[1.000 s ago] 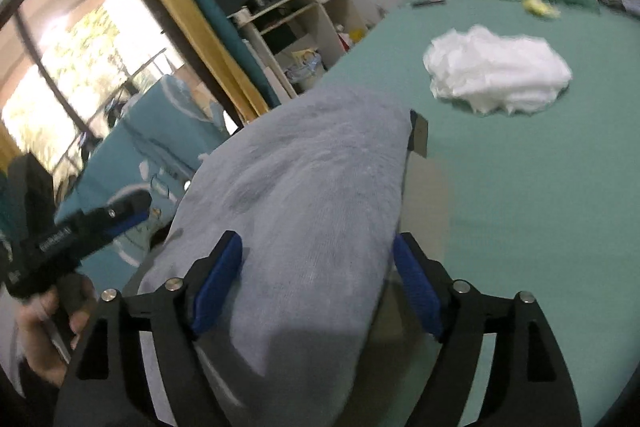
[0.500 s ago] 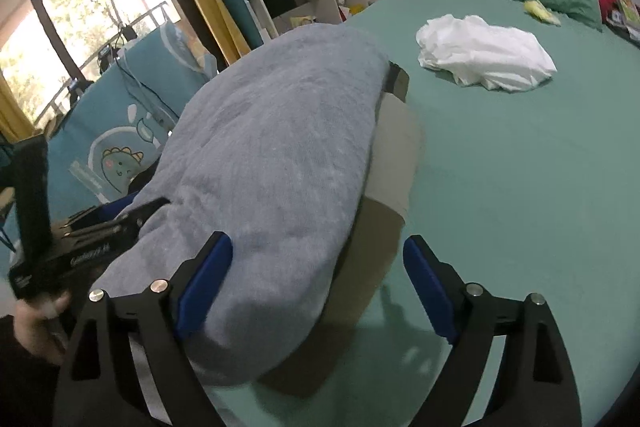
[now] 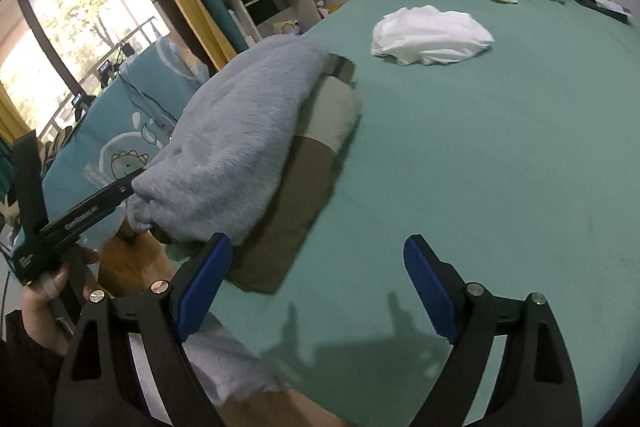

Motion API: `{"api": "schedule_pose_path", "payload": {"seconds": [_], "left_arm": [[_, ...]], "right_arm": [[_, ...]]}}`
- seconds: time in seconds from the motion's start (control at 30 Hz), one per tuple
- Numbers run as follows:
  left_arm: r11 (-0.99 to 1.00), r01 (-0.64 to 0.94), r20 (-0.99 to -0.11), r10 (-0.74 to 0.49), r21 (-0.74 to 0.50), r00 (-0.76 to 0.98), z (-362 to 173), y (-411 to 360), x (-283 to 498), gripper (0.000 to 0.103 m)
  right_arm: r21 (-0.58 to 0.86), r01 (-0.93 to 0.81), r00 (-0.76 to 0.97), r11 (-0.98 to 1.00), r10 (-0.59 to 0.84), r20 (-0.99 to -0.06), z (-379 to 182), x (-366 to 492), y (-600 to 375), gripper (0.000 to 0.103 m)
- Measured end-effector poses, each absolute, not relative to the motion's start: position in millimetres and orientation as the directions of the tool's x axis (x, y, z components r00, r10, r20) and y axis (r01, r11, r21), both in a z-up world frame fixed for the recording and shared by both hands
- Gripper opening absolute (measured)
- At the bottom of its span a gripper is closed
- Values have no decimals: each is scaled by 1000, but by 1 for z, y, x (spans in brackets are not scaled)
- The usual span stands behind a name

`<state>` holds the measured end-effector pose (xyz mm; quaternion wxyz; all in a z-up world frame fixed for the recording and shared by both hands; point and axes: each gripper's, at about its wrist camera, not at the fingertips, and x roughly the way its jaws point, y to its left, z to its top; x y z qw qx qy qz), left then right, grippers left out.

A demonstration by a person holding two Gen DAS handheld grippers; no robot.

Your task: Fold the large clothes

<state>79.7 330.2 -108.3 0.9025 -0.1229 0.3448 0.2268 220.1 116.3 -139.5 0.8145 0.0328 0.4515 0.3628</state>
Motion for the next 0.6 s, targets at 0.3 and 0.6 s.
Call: {"api": "schedule_pose_path", "payload": {"seconds": [0.3,0.6], "left_arm": [[882,-471,-657,342,-24,672,-96,265,56,74],[910,-407,-643,266,-78,719,-82,197,49,74]], "right_arm": [[393,-513,379,763,613,-694,-131,206,51,87],[368,-469,454,803,577,-679,-112,191,-12,87]]}}
